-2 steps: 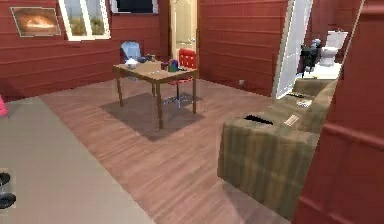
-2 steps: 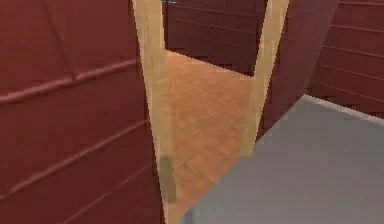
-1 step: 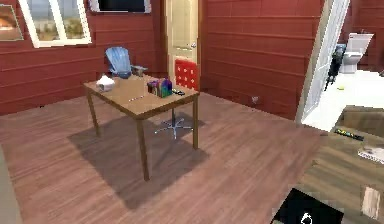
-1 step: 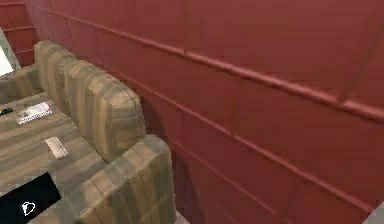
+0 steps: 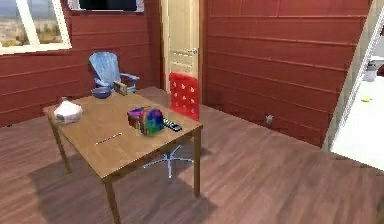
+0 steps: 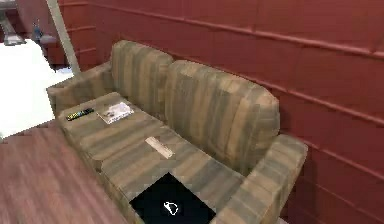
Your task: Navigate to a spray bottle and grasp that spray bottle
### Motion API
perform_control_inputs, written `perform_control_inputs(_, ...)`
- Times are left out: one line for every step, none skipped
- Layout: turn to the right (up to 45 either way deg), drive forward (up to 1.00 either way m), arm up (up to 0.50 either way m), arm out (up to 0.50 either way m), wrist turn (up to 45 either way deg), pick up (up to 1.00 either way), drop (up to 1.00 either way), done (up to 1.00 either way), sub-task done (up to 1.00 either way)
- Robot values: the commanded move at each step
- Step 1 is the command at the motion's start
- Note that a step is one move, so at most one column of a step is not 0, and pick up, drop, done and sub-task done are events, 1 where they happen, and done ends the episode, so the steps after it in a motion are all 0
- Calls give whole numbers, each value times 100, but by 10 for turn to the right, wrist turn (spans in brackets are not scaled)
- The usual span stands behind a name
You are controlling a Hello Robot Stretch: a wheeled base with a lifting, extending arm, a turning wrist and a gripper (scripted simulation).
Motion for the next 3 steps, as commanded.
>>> perform_control_inputs(420, 0, 0, 0, 0, 0, 0, 0, 0)
perform_control_inputs(0, 100, 0, 0, 0, 0, 0, 0, 0)
perform_control_inputs(0, 100, 0, 0, 0, 0, 0, 0, 0)
